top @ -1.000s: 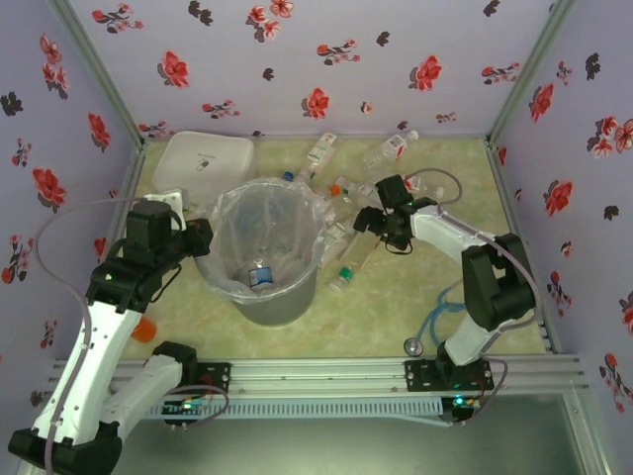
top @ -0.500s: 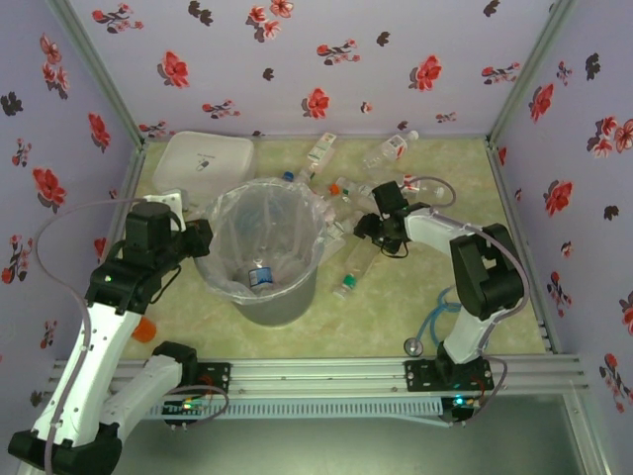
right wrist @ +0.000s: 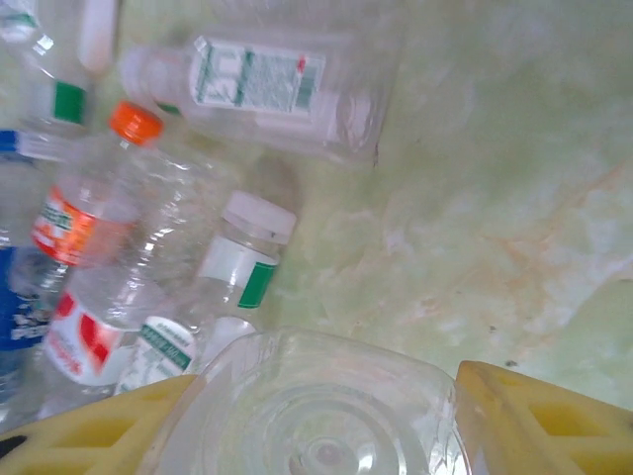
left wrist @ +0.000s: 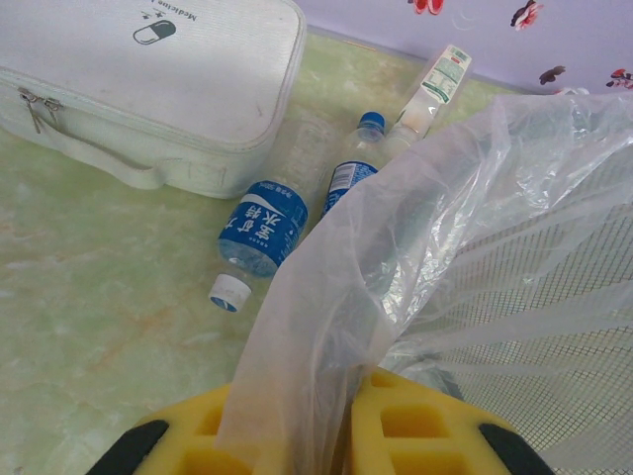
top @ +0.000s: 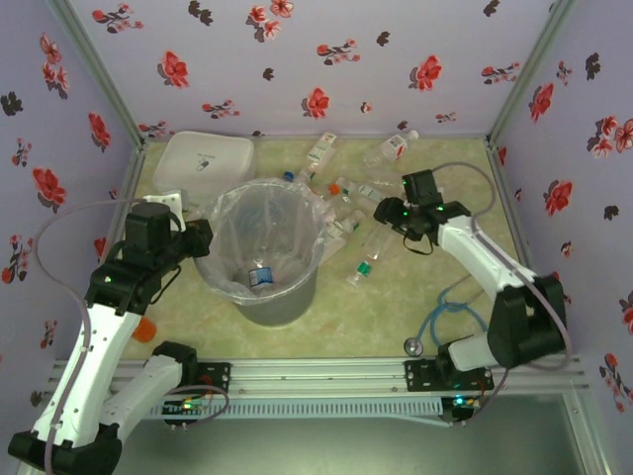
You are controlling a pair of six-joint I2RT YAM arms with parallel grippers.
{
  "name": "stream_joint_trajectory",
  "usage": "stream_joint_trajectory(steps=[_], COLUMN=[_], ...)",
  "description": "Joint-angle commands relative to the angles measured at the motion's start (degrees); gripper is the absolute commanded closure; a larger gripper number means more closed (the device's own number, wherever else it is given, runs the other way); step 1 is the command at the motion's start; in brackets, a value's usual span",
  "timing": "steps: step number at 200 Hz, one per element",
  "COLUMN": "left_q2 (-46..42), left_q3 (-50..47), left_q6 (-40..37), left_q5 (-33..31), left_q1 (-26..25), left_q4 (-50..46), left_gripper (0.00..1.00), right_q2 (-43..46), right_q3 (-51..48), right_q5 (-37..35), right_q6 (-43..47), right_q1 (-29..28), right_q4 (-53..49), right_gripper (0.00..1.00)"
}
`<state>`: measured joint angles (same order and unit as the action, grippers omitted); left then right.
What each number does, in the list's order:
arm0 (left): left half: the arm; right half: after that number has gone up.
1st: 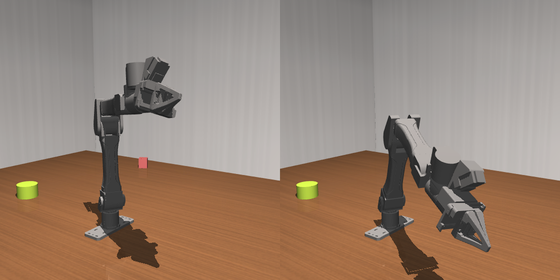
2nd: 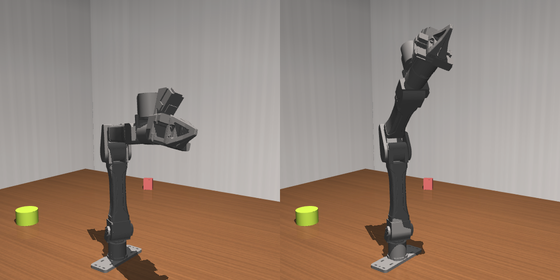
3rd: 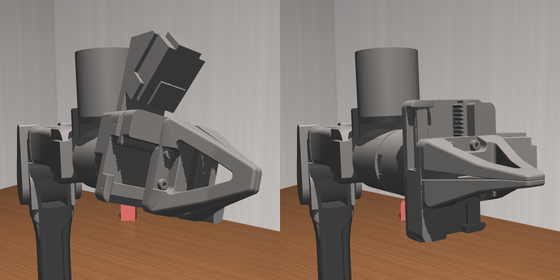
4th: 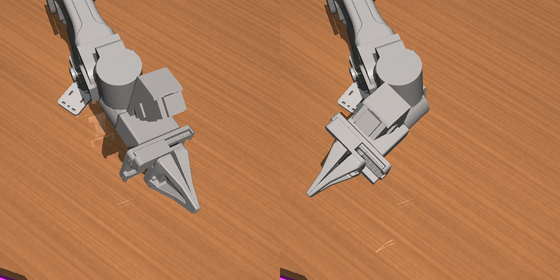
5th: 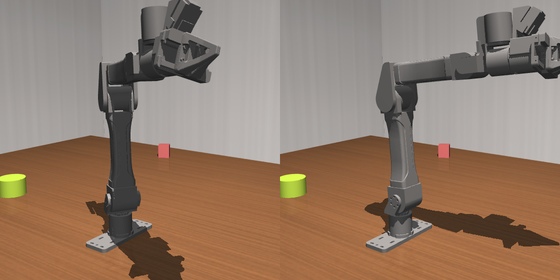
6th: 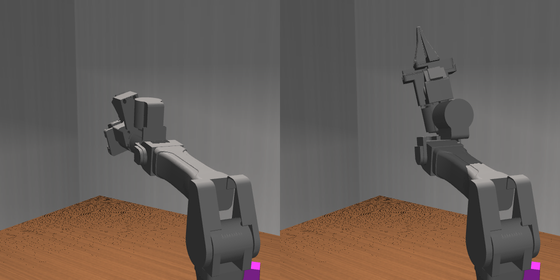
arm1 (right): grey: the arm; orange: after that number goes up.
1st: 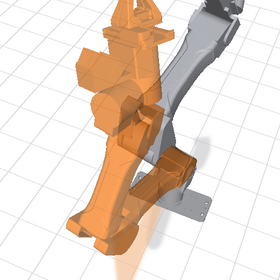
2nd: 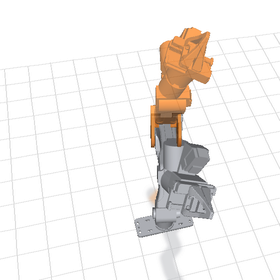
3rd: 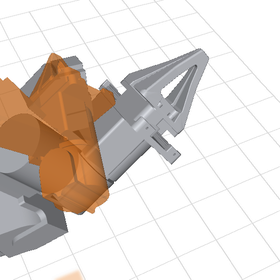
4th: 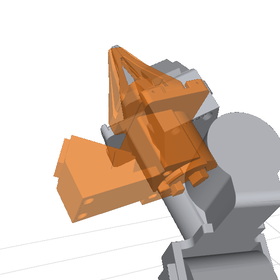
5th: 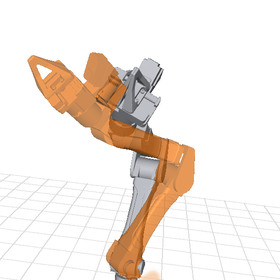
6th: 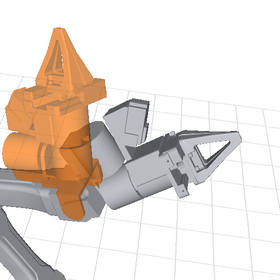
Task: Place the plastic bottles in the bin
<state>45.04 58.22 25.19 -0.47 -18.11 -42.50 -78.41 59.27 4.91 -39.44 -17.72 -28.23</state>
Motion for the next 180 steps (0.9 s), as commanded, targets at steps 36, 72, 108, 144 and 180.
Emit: stream_joint_trajectory(steps=[36,72,108,144,180], left_q2=[-0.5,-0.4,-0.6,-0.1,-0.6], left_q3=[-1.2,-1.1,-1.4,-1.8,-1.5], left_q6=[-2.8,-2.8,-2.3,-1.7,-1.6], left_q5=[2.1,3.1,3.8,4.4,4.7], left_q1=[-0.4,-0.3,-0.4,-0.4,-0.4], left_q4=[-3.8,-3.6,-3.4,-2.1,-2.8], left_gripper=[0.98,0.99,0.99,0.99,0.99], right_q2=[18.7,23.5,21.9,12.7,-0.1], right_q3=[4.3,10.6,17.0,27.3,36.5], right_q5=[1.0,11.4,18.0,12.7,7.6], right_q6=[8.5,10.6,11.1,21.6,30.5], right_q1=[1.4,1.2,-5.2,-20.8,-31.5], right_q4=[0.3,6.7,16.1,10.9,2.0], right_gripper=[1.00,1.00,1.00,1.00,1.00])
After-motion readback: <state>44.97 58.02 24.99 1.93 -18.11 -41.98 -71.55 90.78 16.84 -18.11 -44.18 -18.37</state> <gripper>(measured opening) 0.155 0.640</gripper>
